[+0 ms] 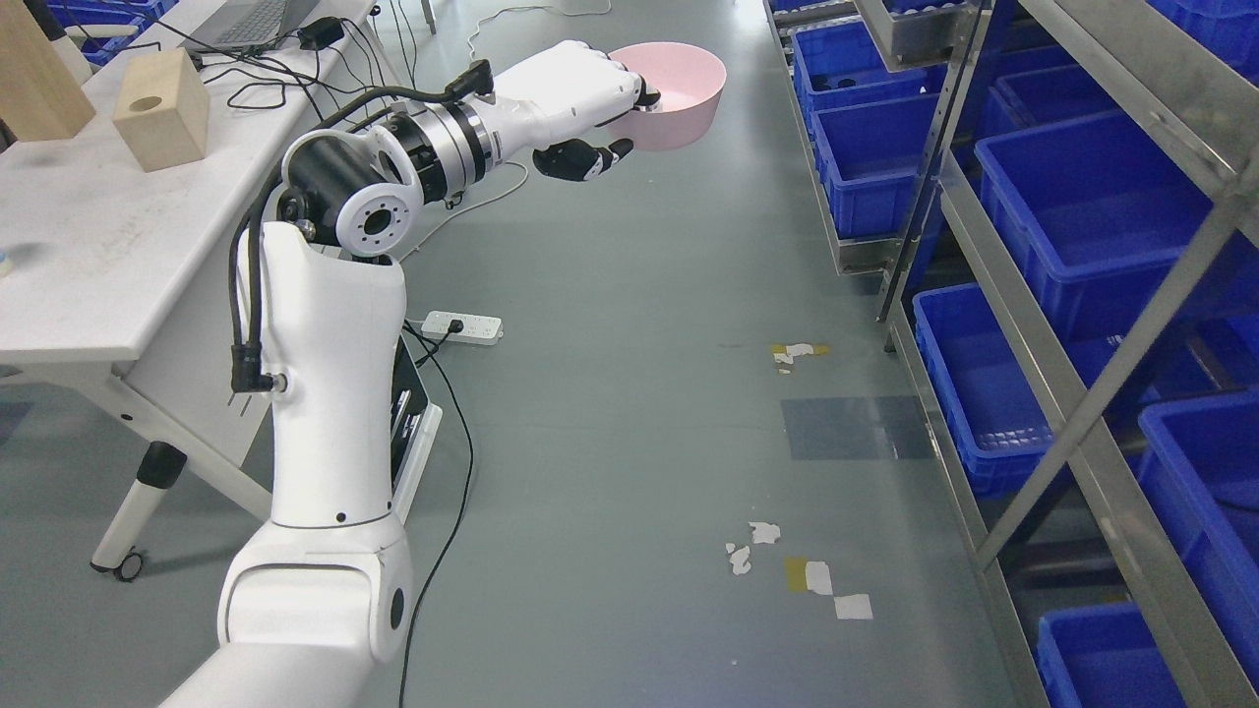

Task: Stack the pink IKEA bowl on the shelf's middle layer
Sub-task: 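Hold the pink bowl in the left hand while turning toward the other shelf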

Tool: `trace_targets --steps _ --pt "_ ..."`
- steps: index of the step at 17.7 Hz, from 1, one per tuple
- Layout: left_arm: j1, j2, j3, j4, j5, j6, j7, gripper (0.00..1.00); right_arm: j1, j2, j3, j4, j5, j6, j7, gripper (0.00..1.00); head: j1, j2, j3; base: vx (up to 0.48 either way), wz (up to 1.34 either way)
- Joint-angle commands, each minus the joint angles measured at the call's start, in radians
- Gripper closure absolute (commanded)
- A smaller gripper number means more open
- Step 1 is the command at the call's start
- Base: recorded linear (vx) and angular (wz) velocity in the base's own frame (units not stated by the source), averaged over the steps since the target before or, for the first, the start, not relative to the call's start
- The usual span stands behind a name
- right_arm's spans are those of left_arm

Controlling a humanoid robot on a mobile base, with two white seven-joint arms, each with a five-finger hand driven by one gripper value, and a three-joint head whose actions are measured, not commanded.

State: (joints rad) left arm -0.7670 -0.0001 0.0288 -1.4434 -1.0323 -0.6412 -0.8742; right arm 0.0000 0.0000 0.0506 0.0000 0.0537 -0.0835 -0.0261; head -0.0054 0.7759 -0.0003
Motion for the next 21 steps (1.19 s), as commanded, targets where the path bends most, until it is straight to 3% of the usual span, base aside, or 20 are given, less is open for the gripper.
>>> trace_targets --steps 1,16,21 --pt "-0.017 0.018 -0.009 -0.003 0.000 0.000 0.004 0.94 0.023 -0.017 0.000 -0.017 0.000 0.001 0.000 0.00 0.0000 0.000 0.000 0.335 0.10" --pt "-0.098 0.018 -0.061 0.009 0.011 0.003 0.012 0.94 0.023 -0.017 0.000 -0.017 0.000 0.001 0.000 0.00 0.0000 0.000 0.000 0.251 0.17" --pt "-0.091 0.018 -0.138 0.024 0.104 0.011 0.012 0.94 0.023 -0.017 0.000 -0.017 0.000 0.001 0.000 0.00 0.0000 0.000 0.000 0.089 -0.01"
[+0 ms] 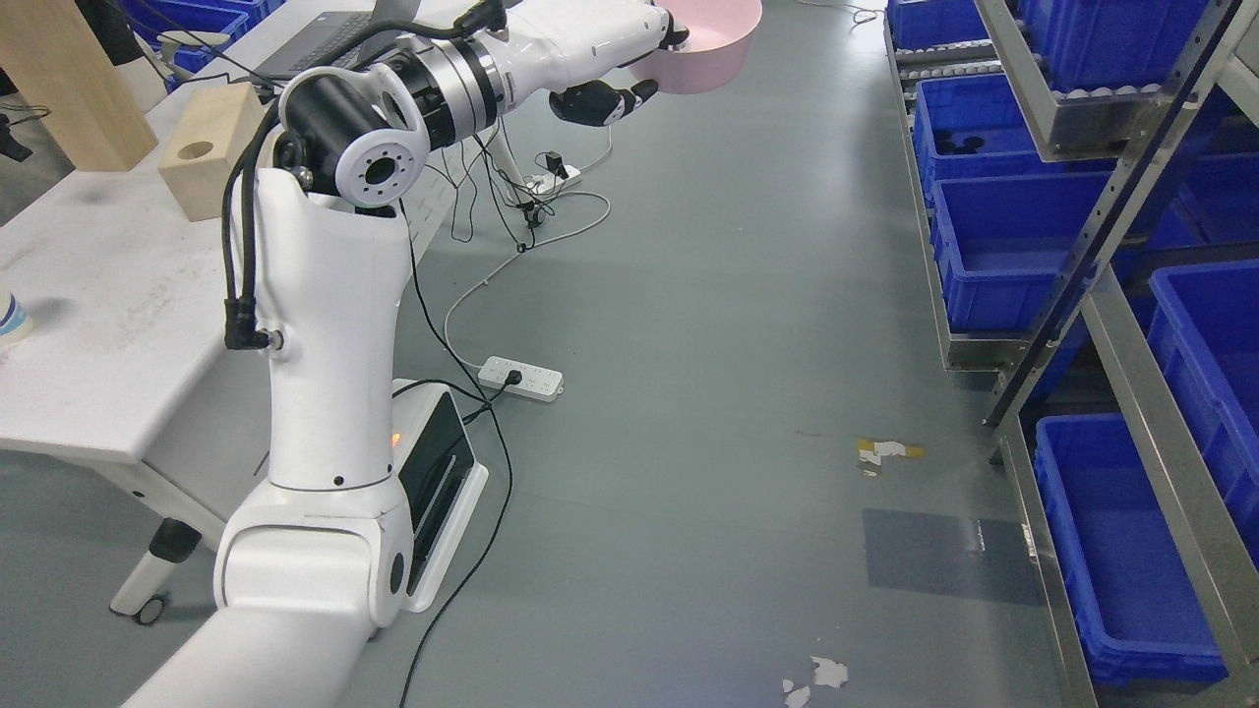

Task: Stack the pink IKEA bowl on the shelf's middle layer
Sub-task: 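Hold the pink bowl in the left hand while turning toward the other shelf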

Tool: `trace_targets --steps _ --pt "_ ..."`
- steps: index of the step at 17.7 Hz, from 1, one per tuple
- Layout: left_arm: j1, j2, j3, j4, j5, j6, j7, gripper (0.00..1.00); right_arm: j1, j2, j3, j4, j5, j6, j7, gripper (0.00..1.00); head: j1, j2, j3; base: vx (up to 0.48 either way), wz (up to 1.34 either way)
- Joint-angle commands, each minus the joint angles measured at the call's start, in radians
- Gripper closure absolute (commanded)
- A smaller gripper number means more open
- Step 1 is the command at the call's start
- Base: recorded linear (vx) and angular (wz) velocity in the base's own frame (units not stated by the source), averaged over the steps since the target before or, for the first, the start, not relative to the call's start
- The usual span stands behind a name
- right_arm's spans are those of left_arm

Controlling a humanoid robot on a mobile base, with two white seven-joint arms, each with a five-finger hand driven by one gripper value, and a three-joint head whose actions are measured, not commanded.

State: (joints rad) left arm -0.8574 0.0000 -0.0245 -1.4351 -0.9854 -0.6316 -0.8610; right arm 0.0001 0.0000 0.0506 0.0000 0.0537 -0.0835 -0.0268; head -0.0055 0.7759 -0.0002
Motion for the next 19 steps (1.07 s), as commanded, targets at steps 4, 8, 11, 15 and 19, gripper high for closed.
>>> trace_targets --steps 4,8,11,15,19 --pt "0.021 0.017 -0.143 0.016 0.077 -0.007 -0.003 0.94 0.023 -0.017 0.000 -0.017 0.000 0.001 0.001 0.00 0.0000 0.000 0.000 0.018 -0.14" --pt "0.015 0.017 -0.159 0.016 0.088 -0.007 0.000 0.93 0.023 -0.017 0.000 -0.017 0.000 0.001 0.001 0.00 0.0000 0.000 0.000 -0.004 -0.28" --pt "0.014 0.017 -0.187 0.016 0.129 -0.007 -0.001 0.93 0.023 -0.017 0.000 -0.017 0.000 0.001 0.001 0.00 0.0000 0.000 0.000 0.015 -0.55" --pt "0.011 0.017 -0.247 0.013 0.235 -0.008 -0.001 0.93 0.023 -0.017 0.000 -0.017 0.000 0.001 0.001 0.00 0.0000 0.000 0.000 0.008 -0.81" --pt "-0.067 0.017 -0.218 0.013 0.240 -0.007 -0.001 0.93 0.023 -0.017 0.000 -0.017 0.000 0.001 0.001 0.00 0.0000 0.000 0.000 -0.028 -0.90"
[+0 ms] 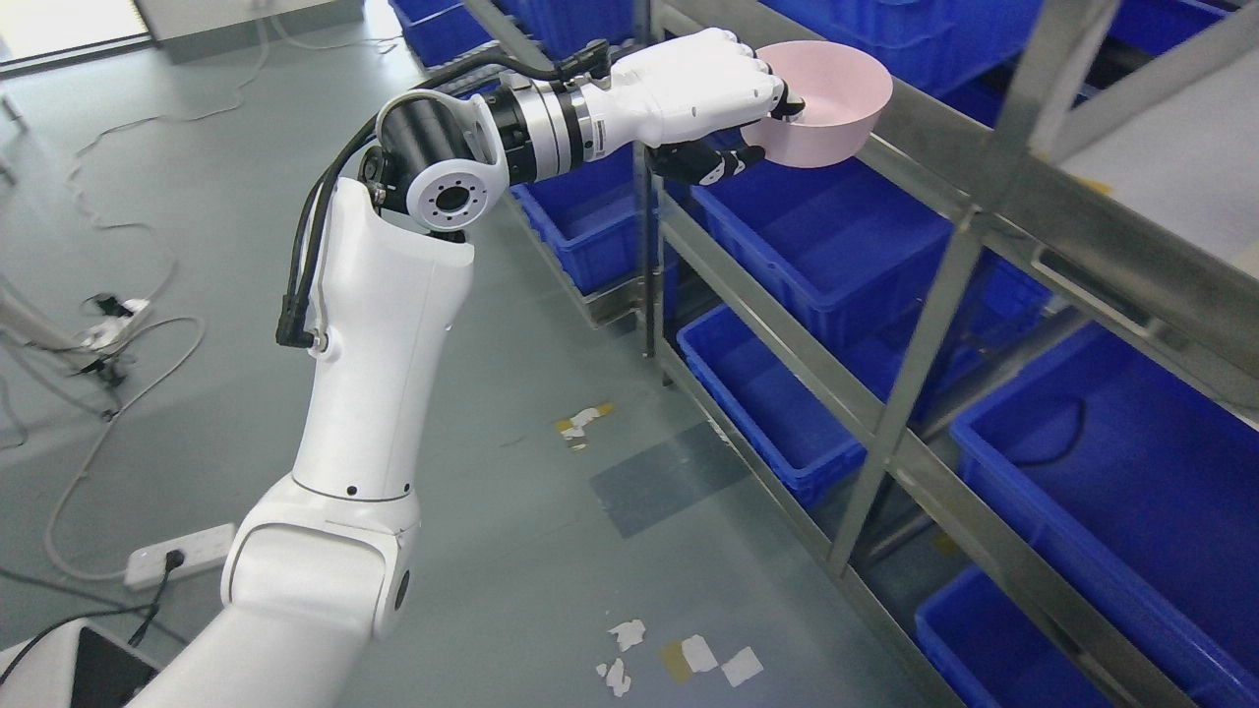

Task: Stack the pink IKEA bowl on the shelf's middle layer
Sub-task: 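Hold the pink bowl in the left hand while turning toward the other shelf, then lower the pink bowl onto the stack of pink bowls on the tray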

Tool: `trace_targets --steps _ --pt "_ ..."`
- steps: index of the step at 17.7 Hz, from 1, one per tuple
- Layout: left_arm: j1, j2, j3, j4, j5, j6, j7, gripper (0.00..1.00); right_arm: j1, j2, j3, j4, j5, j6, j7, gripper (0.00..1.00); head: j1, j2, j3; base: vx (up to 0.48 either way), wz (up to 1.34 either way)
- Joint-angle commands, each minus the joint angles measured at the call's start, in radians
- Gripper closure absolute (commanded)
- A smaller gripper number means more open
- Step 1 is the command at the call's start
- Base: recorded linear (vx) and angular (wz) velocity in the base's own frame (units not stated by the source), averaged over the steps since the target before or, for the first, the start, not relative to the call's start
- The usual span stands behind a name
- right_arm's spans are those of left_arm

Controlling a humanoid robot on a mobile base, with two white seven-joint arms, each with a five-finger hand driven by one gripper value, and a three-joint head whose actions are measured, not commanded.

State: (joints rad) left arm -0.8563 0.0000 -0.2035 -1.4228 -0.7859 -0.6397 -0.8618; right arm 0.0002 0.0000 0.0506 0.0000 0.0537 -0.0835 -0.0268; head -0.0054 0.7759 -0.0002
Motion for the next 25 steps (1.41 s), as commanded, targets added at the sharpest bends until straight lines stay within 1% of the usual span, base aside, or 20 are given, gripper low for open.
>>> trace_targets --steps 1,3,5,7,9,14,17,21,25 --pt "-0.111 0.017 -0.015 0.002 0.042 0.011 -0.002 0.93 0.023 -0.017 0.000 -0.017 0.000 0.001 0.001 0.00 0.0000 0.000 0.000 -0.052 -0.89" --pt "-0.188 0.017 0.030 0.010 0.042 0.020 -0.011 0.93 0.023 -0.017 0.000 -0.017 0.000 0.001 0.001 0.00 0.0000 0.000 0.000 -0.060 -0.84" --pt "-0.210 0.017 0.038 0.040 0.036 0.020 -0.017 0.93 0.023 -0.017 0.000 -0.017 0.000 0.001 0.001 0.00 0.0000 0.000 0.000 -0.072 -0.78" --pt "-0.199 0.017 0.024 0.088 0.019 0.018 -0.020 0.93 0.023 -0.017 0.000 -0.017 0.000 0.001 0.001 0.00 0.0000 0.000 0.000 -0.061 -0.88" --pt "-0.178 0.017 0.013 0.145 -0.057 0.015 -0.020 0.93 0.023 -0.017 0.000 -0.017 0.000 0.001 0.001 0.00 0.0000 0.000 0.000 -0.051 -0.90" --pt "-0.156 0.017 0.029 0.185 -0.199 0.017 -0.014 0.93 0.023 -0.017 0.000 -0.017 0.000 0.001 0.001 0.00 0.0000 0.000 0.000 -0.036 -0.81" --pt "-0.138 0.017 0.076 0.208 -0.252 0.017 -0.011 0.93 0.023 -0.017 0.000 -0.017 0.000 0.001 0.001 0.00 0.0000 0.000 0.000 0.001 -0.54" --pt "-0.119 0.017 0.098 0.220 -0.279 0.017 -0.008 0.92 0.023 -0.017 0.000 -0.017 0.000 0.001 0.001 0.00 0.0000 0.000 0.000 0.016 -0.30" --pt "-0.135 0.017 0.090 0.309 -0.277 0.012 0.033 0.92 0.023 -0.017 0.000 -0.017 0.000 0.001 0.001 0.00 0.0000 0.000 0.000 0.010 -0.06"
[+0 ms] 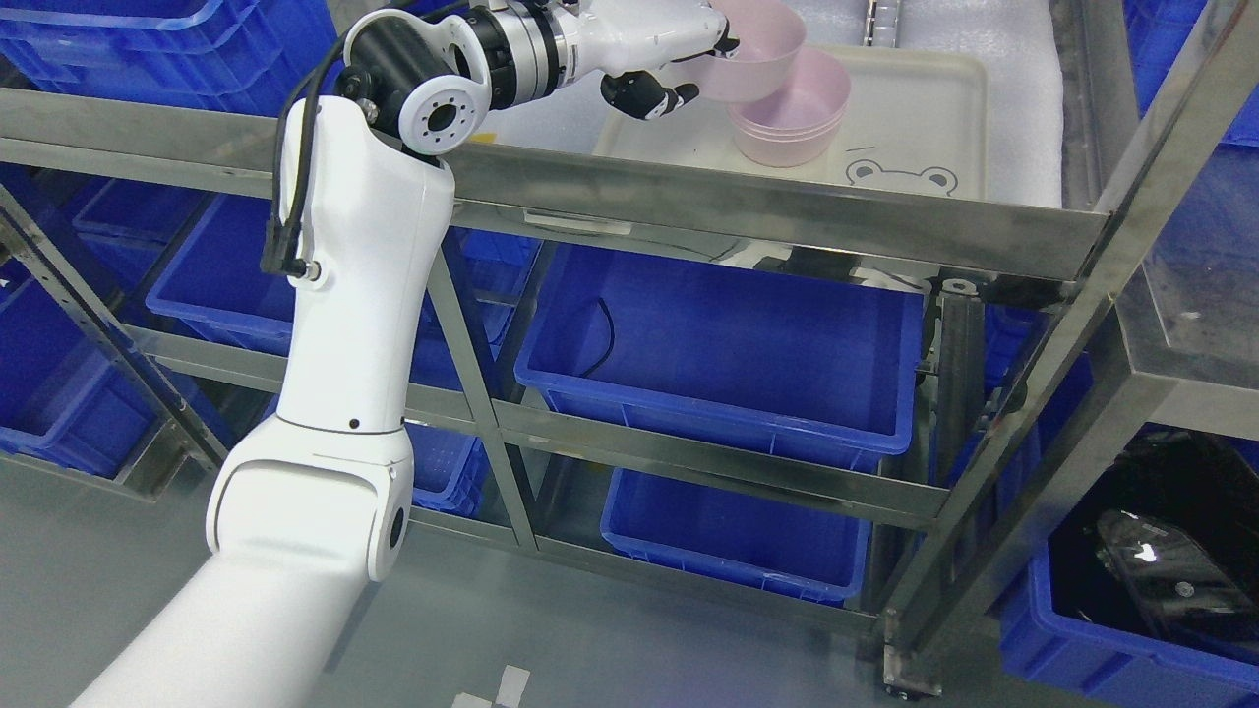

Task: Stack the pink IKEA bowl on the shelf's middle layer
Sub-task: 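Lower the pink bowl onto the stack of pink bowls on the tray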

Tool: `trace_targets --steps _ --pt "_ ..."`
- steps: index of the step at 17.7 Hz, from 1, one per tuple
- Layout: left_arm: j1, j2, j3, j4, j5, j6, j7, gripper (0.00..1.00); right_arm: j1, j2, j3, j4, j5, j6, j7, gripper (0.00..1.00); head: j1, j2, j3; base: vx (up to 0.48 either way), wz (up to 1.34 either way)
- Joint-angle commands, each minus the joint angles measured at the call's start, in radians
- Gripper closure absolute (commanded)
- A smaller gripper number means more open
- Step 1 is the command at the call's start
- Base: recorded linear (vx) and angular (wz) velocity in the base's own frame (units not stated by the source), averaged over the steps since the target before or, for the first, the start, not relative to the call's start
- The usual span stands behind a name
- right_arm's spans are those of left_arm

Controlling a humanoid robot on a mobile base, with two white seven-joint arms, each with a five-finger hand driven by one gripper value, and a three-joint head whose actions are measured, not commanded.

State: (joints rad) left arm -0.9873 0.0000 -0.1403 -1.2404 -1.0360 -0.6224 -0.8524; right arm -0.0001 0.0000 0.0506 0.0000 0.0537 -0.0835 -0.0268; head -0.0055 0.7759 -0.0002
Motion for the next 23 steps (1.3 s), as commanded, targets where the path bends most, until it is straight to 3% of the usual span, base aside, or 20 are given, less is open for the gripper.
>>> trace_targets --steps 1,8,16,23 --pt "-0.022 0.017 0.019 0.142 -0.026 -0.005 0.026 0.92 0.023 -0.017 0.000 -0.017 0.000 0.001 0.001 0.00 0.0000 0.000 0.000 0.006 -0.06" --pt "-0.108 0.017 -0.047 0.265 -0.038 -0.004 0.055 0.92 0.023 -0.017 0.000 -0.017 0.000 0.001 0.001 0.00 0.0000 0.000 0.000 0.031 -0.21" --pt "-0.087 0.038 -0.039 0.102 -0.038 0.006 -0.056 0.92 0.023 -0.017 0.000 -0.017 0.000 0.001 0.001 0.00 0.0000 0.000 0.000 0.010 -0.06" --pt "-0.019 0.034 -0.038 0.096 -0.039 0.004 -0.050 0.92 0.023 -0.017 0.000 -0.017 0.000 0.001 0.001 0.00 0.0000 0.000 0.000 -0.002 0.01"
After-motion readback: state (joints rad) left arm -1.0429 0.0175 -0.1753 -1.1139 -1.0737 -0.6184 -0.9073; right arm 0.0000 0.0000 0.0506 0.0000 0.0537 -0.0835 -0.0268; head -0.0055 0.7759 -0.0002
